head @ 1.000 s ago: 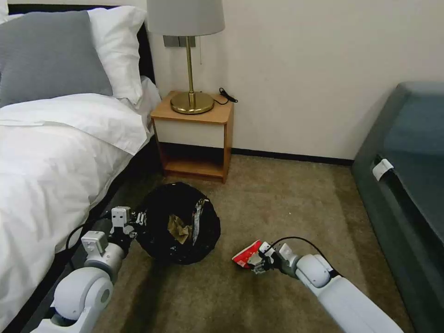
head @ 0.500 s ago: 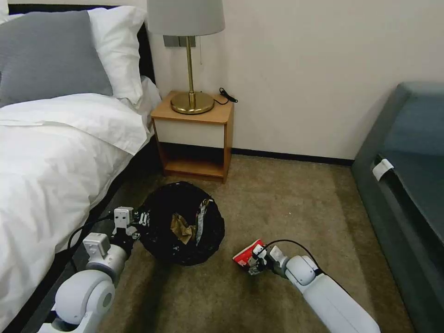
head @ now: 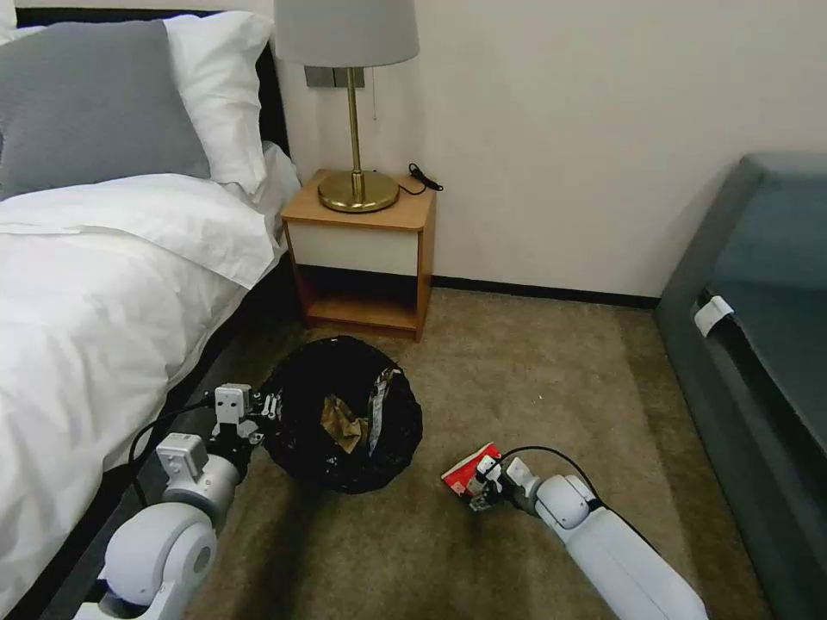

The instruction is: Pick up the trash bin, then pick up the garbage on the floor and place it into the trash bin.

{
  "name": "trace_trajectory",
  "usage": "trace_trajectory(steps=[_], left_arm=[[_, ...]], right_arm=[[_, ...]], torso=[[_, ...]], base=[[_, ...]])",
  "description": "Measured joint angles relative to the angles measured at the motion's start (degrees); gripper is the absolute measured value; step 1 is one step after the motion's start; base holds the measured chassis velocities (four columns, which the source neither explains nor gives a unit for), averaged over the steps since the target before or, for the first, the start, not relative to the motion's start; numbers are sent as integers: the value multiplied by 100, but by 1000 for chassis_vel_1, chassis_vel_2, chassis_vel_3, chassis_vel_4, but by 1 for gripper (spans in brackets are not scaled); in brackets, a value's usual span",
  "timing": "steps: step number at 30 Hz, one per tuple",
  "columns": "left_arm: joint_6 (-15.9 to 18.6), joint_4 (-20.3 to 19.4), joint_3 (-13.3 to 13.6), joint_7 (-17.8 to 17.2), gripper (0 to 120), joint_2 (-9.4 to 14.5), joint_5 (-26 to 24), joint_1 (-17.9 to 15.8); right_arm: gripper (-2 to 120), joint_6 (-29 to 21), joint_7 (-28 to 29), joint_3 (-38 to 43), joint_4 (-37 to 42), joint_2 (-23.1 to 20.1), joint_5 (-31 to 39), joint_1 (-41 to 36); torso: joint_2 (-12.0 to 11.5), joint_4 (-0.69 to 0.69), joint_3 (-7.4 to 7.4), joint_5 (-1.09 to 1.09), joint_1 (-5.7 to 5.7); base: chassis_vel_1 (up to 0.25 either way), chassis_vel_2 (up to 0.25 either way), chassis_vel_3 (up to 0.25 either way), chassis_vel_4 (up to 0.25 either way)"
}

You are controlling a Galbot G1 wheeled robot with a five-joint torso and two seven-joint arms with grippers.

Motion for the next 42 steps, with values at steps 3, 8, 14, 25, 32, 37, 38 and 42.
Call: trace_trajectory(steps=[3,8,14,25,32,37,38,42], left_arm=[[-2,0,-2,2,5,-18,1,4],[-32,-1,-38,12,5,-29,1,27],[-70,-9,-110,29,5,-3,-7,69],[-112,-9,-177,45,5,6,-9,117],[-120,-7,-194,45,5,0,-10,128],[-123,-10,-196,44,5,-8,-11,133],[-127,-13,-194,42,5,-15,-11,139],[-147,-13,-191,42,5,-27,-5,160]], right_arm=[[75,6,-26,34,-12,-16,-30,-3],[54,29,-67,83,-2,-27,-69,-62],[36,45,-77,126,5,-28,-89,-91],[0,64,-76,224,-7,-10,-98,-110],[0,95,-75,299,-14,-12,-91,-128],[0,127,-66,409,-10,-25,-42,-141],[0,139,-58,471,-1,-18,-9,-147],[0,170,-45,571,53,4,55,-186]], torso=[[0,0,0,0,0],[0,0,0,0,0],[0,0,0,0,0],[0,-1,0,-1,0],[0,-1,0,0,0],[0,-1,0,0,0],[0,0,0,0,0],[0,0,0,0,0]], base=[[0,0,0,0],[0,0,0,0],[0,0,0,0],[0,0,0,0],[0,0,0,0],[0,0,0,0],[0,0,0,0],[0,0,0,0]])
